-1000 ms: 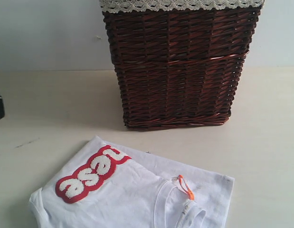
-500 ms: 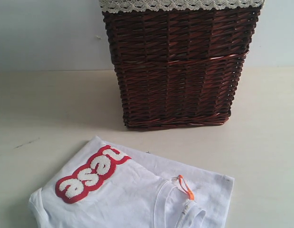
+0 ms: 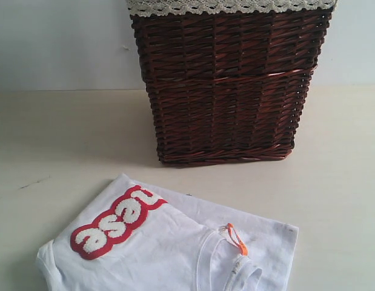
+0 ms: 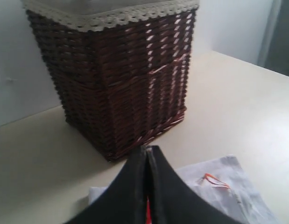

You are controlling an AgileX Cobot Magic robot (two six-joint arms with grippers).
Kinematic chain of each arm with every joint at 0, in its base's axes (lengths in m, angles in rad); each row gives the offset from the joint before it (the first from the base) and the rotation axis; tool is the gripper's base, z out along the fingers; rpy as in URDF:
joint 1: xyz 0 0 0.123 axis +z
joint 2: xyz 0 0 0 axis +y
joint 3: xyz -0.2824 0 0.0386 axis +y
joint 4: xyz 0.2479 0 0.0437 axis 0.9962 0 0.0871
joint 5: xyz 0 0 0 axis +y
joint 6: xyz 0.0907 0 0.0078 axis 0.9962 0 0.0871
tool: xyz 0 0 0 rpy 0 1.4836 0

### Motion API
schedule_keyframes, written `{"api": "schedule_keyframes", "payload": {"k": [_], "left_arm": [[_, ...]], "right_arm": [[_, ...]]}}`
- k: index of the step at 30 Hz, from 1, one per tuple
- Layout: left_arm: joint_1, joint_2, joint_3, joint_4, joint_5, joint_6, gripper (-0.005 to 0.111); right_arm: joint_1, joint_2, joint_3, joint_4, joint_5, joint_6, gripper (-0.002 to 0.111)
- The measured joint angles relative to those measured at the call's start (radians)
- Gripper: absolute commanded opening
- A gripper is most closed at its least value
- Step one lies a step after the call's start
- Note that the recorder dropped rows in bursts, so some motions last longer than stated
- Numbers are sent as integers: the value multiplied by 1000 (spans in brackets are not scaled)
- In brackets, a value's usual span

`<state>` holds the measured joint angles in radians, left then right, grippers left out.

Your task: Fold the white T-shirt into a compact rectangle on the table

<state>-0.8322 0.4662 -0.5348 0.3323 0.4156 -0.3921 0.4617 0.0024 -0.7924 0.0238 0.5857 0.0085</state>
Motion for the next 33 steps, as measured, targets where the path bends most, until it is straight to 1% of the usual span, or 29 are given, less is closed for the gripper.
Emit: {"api": "schedule_keyframes", "payload": {"k": [2,4,5,6,7,8,9,10,11,12,14,15,18,22,25,27,31,33], "left_arm": [[54,0,0,0,2,0,0],[127,-6,0,0,2,0,0],[206,-24,0,0,2,0,0],[249,-35,0,0,2,0,0],[343,-70,0,0,2,0,0],[382,-85,0,0,2,0,0],[478,-124,0,0,2,0,0],[513,-139,0,0,2,0,0],[587,-168,0,0,2,0,0],[626,-184,0,0,2,0,0],[679,-211,0,0,2,0,0],[694,-220,0,0,-3,0,0],[701,-227,0,0,-51,0,0],[701,-266,4,0,-151,0,0],[701,-307,43,-23,-245,36,0],[701,-333,77,-82,-303,105,0],[701,-387,173,-304,-416,342,0],[701,-419,228,-366,-448,435,0]], "right_arm": [[0,0,0,0,0,0,0],[0,0,0,0,0,0,0],[0,0,0,2,0,0,0],[0,0,0,2,0,0,0],[0,0,0,2,0,0,0],[0,0,0,2,0,0,0],[0,0,0,2,0,0,0],[0,0,0,2,0,0,0],[0,0,0,2,0,0,0],[0,0,0,2,0,0,0],[0,0,0,2,0,0,0],[0,0,0,2,0,0,0],[0,0,0,2,0,0,0],[0,0,0,2,0,0,0],[0,0,0,2,0,0,0],[0,0,0,2,0,0,0],[0,0,0,2,0,-2,0],[0,0,0,2,0,-2,0]]}}
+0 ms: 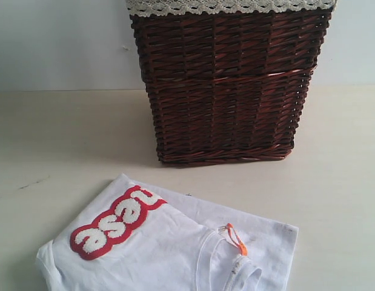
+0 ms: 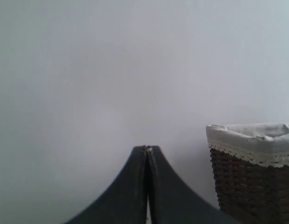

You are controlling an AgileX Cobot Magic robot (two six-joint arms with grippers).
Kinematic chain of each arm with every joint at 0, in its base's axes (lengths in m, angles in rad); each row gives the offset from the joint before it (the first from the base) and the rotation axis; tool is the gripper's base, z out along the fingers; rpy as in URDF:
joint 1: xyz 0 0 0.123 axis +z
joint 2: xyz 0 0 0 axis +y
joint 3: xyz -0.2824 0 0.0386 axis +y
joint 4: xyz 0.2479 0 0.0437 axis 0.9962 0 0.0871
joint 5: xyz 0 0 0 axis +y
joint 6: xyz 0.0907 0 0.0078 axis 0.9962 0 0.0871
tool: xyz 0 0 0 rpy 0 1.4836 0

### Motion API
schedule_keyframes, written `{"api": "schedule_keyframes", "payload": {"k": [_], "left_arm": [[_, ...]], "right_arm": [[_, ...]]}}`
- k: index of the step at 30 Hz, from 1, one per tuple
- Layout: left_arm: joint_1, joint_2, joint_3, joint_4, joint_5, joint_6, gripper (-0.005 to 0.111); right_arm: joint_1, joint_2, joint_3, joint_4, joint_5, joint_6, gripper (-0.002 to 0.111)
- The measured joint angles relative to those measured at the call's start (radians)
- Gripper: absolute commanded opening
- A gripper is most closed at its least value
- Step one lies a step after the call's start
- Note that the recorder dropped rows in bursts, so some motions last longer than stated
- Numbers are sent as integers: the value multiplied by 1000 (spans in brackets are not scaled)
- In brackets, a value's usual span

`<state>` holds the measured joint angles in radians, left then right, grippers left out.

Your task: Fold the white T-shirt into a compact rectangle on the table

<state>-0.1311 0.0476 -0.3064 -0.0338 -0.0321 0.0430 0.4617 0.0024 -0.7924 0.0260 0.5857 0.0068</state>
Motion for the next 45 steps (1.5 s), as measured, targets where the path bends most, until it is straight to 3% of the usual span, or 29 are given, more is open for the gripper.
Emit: {"api": "schedule_keyframes", "payload": {"k": [14,22,29,42,45], "left_arm": [[0,-42,299,-37,-177,86,0],[6,-42,303,-37,7,84,0],[38,-42,303,22,253,-65,0],[38,-42,306,34,375,-100,0],[73,-42,306,34,375,-100,0]], "right_arm": [[0,0,0,2,0,0,0],[0,0,0,2,0,0,0],[0,0,0,2,0,0,0],[0,0,0,2,0,0,0],[0,0,0,2,0,0,0]]}}
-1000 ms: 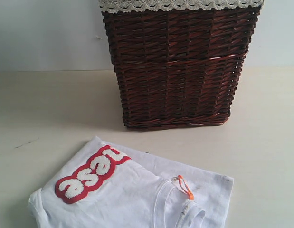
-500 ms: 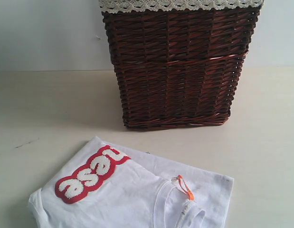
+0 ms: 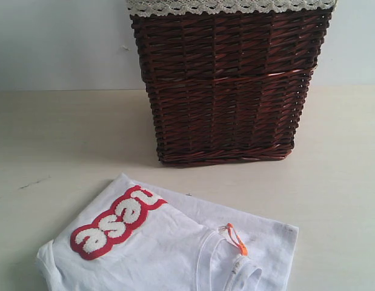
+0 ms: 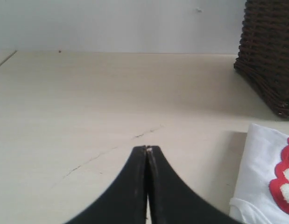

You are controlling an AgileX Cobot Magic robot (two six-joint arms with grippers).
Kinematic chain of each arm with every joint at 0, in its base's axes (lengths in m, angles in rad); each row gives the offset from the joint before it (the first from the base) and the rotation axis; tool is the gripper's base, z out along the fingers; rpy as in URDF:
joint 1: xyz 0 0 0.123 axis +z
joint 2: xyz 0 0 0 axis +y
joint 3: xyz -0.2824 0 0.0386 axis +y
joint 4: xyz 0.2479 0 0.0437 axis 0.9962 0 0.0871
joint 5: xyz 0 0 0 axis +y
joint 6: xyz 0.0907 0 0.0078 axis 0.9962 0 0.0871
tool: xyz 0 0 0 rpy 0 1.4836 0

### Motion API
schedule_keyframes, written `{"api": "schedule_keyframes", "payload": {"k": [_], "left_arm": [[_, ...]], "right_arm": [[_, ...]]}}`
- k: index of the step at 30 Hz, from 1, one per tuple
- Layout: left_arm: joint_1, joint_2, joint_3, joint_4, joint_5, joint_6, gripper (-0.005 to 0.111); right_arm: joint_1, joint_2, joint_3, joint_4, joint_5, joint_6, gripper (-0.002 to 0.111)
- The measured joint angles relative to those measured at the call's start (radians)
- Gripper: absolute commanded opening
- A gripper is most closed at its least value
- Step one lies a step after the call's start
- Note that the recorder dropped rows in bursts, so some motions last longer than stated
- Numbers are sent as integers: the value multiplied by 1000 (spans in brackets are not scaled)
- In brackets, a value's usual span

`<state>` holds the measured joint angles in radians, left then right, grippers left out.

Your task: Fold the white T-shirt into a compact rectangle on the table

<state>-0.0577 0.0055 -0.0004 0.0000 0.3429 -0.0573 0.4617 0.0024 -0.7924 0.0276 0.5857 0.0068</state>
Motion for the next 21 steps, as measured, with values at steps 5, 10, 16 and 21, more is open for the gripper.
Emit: {"api": "schedule_keyframes", "payload": {"k": [5,10,16,21], "left_arm": [[28,0,0,0,1,0,0],[28,0,0,0,4,0,0],[28,0,0,0,8,0,0],[28,0,0,0,8,0,0]], "right_arm": [[0,0,0,0,0,0,0],[0,0,0,0,0,0,0],[0,0,0,0,0,0,0],[0,0,0,0,0,0,0]]}}
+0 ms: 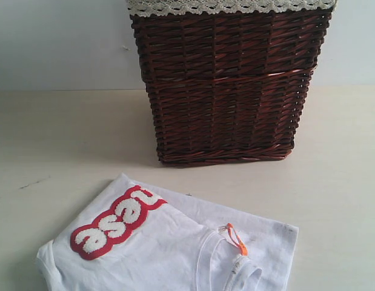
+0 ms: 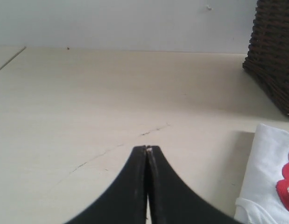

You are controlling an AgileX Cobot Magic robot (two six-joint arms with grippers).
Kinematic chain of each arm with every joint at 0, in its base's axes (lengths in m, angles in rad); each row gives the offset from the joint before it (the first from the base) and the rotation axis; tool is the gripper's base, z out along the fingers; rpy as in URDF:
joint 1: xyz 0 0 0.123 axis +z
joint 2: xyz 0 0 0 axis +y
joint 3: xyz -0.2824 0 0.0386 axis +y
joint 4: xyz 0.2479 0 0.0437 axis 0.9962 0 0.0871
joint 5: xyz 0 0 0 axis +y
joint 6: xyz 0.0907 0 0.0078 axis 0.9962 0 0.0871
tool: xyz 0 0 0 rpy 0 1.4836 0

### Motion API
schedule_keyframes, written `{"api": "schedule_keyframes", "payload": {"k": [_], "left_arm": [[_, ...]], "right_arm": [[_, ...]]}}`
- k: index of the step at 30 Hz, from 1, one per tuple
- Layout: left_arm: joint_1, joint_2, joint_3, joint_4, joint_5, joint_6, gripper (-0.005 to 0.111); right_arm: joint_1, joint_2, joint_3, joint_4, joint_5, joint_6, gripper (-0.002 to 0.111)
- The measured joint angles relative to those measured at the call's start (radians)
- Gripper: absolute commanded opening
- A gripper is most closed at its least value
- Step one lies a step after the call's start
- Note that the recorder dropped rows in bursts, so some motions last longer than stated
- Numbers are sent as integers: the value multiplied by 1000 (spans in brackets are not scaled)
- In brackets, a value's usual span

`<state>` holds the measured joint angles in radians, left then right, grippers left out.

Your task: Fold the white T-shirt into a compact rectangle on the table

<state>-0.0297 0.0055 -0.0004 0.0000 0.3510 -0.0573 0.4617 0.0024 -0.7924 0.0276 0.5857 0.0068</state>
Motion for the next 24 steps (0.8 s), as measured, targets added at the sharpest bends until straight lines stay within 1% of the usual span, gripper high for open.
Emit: {"api": "schedule_keyframes", "payload": {"k": [10,12,14,15,17,21,23,24], "left_arm": [[0,0,0,0,0,0,0],[0,0,0,0,0,0,0],[0,0,0,0,0,0,0],[0,0,0,0,0,0,0],[0,0,0,0,2,0,0],[0,0,0,0,6,0,0],[0,0,0,0,6,0,0],[0,0,0,0,6,0,0]], "right_arm": [[0,0,0,-19,-33,0,0],[0,0,0,-14,-72,9,0],[0,0,0,10,-139,96,0],[0,0,0,11,-148,181,0],[0,21,0,16,-102,217,0],[0,129,2,38,95,247,0],[0,206,15,59,145,251,2],[0,240,21,72,151,253,5]]}}
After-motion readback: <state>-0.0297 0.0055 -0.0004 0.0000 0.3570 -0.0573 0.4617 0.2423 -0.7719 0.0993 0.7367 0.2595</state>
